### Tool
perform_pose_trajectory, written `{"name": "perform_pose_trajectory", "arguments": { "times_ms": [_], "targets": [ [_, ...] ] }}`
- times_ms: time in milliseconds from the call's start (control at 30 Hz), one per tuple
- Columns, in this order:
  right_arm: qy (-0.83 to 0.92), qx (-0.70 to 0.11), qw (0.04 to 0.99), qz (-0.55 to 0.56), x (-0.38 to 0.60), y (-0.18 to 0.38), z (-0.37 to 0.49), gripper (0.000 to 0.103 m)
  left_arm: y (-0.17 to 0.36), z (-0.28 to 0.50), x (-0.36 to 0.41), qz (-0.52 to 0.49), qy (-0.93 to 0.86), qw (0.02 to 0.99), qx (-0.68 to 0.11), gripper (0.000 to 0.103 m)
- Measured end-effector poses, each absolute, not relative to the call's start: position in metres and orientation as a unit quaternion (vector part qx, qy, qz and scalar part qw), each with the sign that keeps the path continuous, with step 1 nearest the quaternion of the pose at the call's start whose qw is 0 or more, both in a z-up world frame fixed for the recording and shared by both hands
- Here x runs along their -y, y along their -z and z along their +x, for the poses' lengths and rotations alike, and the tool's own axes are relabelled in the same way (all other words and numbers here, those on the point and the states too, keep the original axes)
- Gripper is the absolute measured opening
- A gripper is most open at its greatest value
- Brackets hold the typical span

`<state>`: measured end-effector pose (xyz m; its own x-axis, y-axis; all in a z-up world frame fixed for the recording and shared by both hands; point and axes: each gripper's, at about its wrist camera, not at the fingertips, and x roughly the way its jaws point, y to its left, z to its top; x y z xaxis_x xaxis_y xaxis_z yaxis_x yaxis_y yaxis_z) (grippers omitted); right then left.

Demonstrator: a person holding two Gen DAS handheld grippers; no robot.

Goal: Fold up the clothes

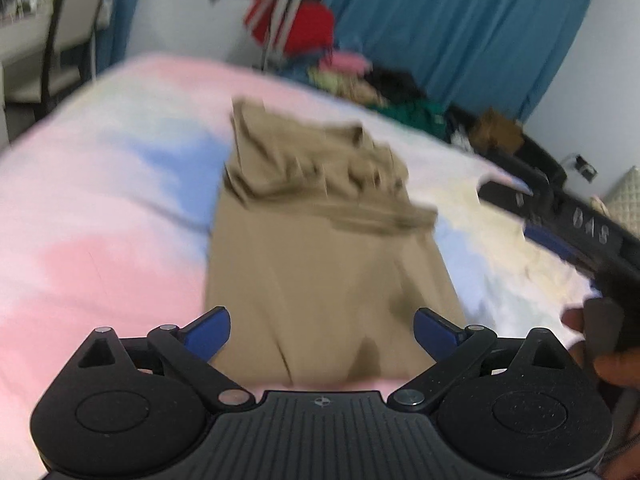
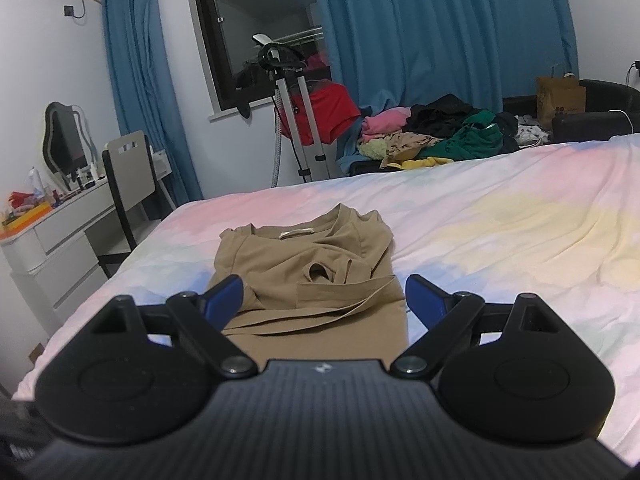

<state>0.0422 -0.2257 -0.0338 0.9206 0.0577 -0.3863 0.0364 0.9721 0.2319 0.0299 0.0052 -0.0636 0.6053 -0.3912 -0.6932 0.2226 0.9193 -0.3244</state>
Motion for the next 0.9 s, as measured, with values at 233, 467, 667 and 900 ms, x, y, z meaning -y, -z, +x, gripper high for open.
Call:
{"name": "perform_pose_trajectory", "arguments": {
  "times_ms": [233,467,667,900],
  "targets": [
    [-0.008,-0.208,0.970,0.124,0.225,0.036,0.045,0.089,0.100,0.043,0.000,-0.150,0.193,0.849,-0.468,0.096],
    [-0.004,-0.218,0.966,0.136,0.227,0.038,0.047,0.089,0.109,0.049,-0.020,-0.237,0.190,0.825,-0.476,0.097],
    [0.003,-0.220,0.965,0.143,0.229,0.039,0.047,0.089,0.110,0.047,-0.019,-0.297,0.213,0.775,-0.515,0.098],
    [0.007,-0.227,0.961,0.156,0.232,0.042,0.050,0.089,0.141,0.054,-0.022,-0.373,0.227,0.740,-0.512,0.098]
  ]
}}
